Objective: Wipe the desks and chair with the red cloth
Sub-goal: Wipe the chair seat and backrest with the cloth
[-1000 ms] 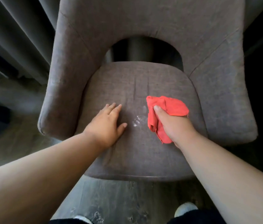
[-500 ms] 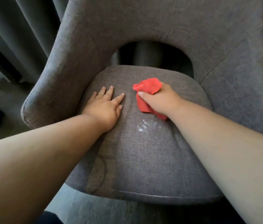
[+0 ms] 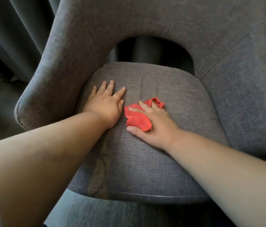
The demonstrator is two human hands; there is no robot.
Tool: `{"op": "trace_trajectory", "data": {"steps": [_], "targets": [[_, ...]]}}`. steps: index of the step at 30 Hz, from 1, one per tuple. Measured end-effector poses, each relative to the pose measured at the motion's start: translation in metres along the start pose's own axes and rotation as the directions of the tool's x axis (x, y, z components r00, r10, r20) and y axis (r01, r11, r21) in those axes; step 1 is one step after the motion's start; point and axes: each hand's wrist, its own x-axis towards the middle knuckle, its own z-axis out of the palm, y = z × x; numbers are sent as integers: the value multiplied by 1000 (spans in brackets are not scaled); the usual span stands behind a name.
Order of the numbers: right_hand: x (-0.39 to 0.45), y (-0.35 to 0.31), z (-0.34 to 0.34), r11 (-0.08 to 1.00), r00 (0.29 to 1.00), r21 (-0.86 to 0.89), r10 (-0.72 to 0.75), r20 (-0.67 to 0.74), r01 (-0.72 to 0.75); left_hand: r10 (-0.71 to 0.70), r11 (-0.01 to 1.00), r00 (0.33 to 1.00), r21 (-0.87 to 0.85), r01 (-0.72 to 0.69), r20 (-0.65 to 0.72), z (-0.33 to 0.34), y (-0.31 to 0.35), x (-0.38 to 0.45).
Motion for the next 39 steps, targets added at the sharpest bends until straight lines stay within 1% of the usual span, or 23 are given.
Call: {"op": "trace_trajectory", "data": {"steps": [3,7,10,12,14,15,17,18,19,20,21,22,24,26,27,28,29,30,31,33,34,36,39], "targets": [[-34,-14,3,998,996,-20,-56,69,57,8,1000,1000,19,-8,-21,1,-1,-1],[-74,-22,16,989,986,-60,-127,112,134,17,999,999,41,-15,-46,4,-4,2],[-96,-24,25,981,974,-75,-166,156,179,14,1000,998,26,-12,-68,4,-1,-1],[-108,-23,25,969,965,-83,-217,150,231,12,1000,998,6,-12,-67,3,0,0],[-111,-21,26,936,946,-148,-304,112,318,17,1000,998,-5,-17,-58,4,-1,-1],[-105,-21,24,932,940,-146,-311,143,330,23,1000,997,-8,-24,-67,6,-2,0],[-80,-15,15,965,929,44,-262,261,260,31,999,996,-9,-32,-86,9,-3,0],[-66,-7,8,964,912,173,-248,327,201,32,999,995,-9,-33,-92,10,-4,0],[-55,-1,-5,944,924,282,-253,287,171,34,999,995,-9,-35,-94,10,-4,0],[-42,6,-22,922,948,339,-262,181,190,36,999,995,-9,-37,-94,11,-4,0],[-29,9,-38,899,961,382,-264,84,213,37,999,995,-7,-38,-94,10,-4,0],[-17,14,-52,888,965,396,-263,19,234,39,999,995,-6,-40,-96,11,-4,0],[18,22,-74,898,973,374,-224,-62,231,39,999,994,-1,-40,-104,10,-3,0],[56,32,-78,945,985,283,-138,-108,163,38,999,993,2,-38,-110,10,-3,-1],[71,38,-75,964,991,248,-72,-111,97,38,999,993,3,-38,-113,10,-3,-1],[79,43,-69,978,996,210,24,-89,-5,39,999,993,5,-38,-115,10,-3,-1],[82,48,-59,981,990,151,133,-43,-125,40,999,992,6,-40,-117,9,-3,-1],[82,51,-49,976,978,83,206,-25,-203,41,999,992,5,-41,-119,9,-3,-1],[79,51,-39,979,978,25,205,-37,-204,42,999,992,4,-42,-121,10,-3,-1],[69,43,-27,995,993,32,101,-64,-99,41,999,991,5,-41,-124,11,-3,-1],[59,37,-23,999,998,31,32,-46,-31,42,999,992,6,-42,-122,11,-3,0],[36,26,-17,996,995,-6,-91,33,91,44,999,992,10,-43,-116,11,-3,0],[-7,9,-7,971,968,-71,-219,126,229,37,999,993,3,-37,-115,11,-3,-1]]}}
